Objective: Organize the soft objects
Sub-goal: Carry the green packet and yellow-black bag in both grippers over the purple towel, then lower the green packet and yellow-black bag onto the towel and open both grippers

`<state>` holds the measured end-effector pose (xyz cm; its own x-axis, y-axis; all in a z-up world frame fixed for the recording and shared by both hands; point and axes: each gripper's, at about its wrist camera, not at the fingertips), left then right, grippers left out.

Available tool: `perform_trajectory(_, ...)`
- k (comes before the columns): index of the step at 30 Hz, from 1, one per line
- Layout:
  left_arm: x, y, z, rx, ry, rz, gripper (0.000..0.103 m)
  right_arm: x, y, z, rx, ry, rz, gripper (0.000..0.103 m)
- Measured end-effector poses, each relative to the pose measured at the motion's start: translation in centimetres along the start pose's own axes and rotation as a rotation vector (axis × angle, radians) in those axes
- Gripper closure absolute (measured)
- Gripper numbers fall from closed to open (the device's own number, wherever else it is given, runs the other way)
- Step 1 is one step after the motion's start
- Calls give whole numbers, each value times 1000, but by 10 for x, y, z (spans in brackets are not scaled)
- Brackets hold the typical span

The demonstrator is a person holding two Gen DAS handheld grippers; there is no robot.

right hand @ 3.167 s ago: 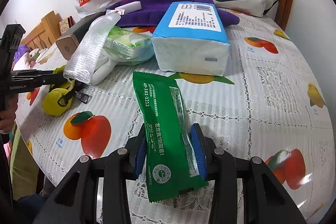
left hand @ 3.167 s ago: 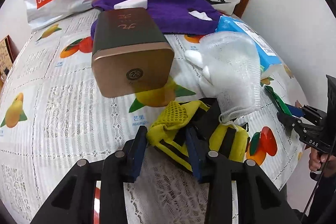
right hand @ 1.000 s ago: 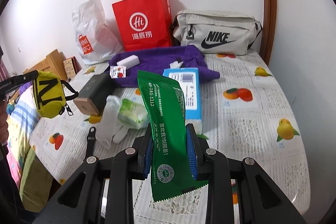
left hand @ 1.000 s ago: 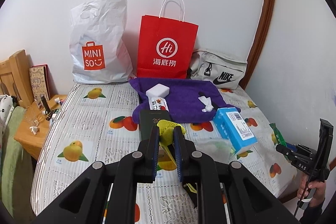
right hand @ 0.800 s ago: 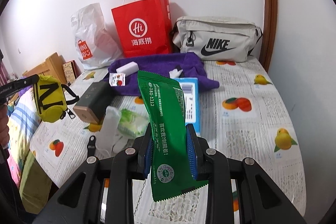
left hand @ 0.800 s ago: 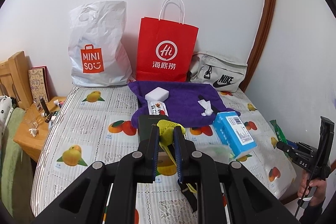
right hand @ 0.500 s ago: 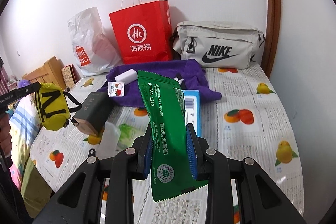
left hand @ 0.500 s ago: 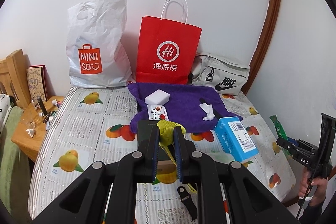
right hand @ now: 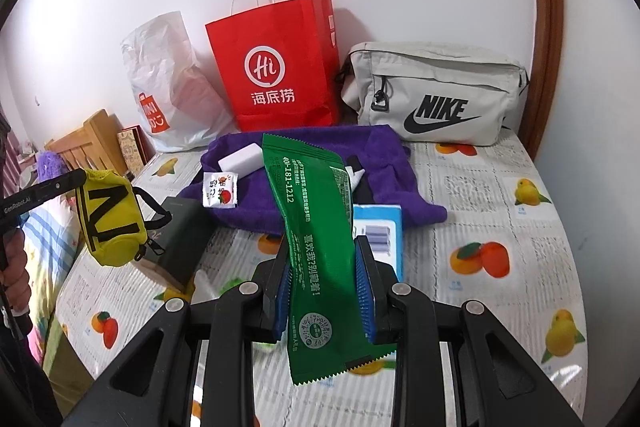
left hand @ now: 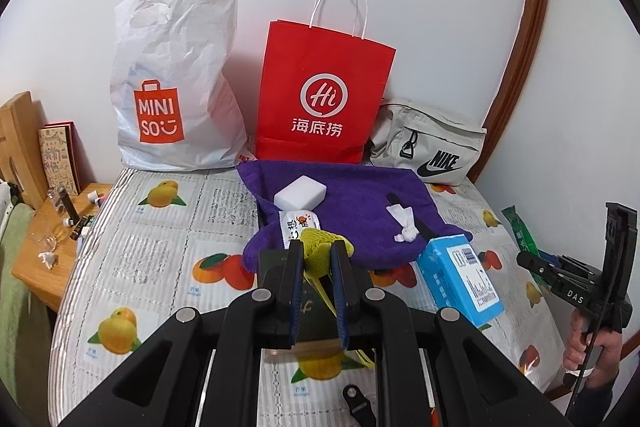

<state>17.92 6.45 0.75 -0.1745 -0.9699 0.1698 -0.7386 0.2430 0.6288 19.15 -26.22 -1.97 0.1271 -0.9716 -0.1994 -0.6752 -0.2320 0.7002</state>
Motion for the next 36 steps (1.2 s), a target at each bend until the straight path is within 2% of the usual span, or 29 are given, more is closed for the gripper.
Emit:
perform_trajectory(20, 5, -77, -39, -43, -12, 25, 90, 5, -80, -53, -46, 14, -33, 75)
perform_trajectory(36, 13, -141, -64, -83, -4, 65, 90, 19, -145, -94, -89, 48, -10, 75)
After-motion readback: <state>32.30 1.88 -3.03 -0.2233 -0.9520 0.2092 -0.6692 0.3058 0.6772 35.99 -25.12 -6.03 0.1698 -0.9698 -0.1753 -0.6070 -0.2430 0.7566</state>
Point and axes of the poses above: each gripper's, at about its wrist camera, not at the fingertips, and y roughly against the way its jaws point, x to its right, z to its underside, and after that the axes turned 5 degrees about -y, right-handed
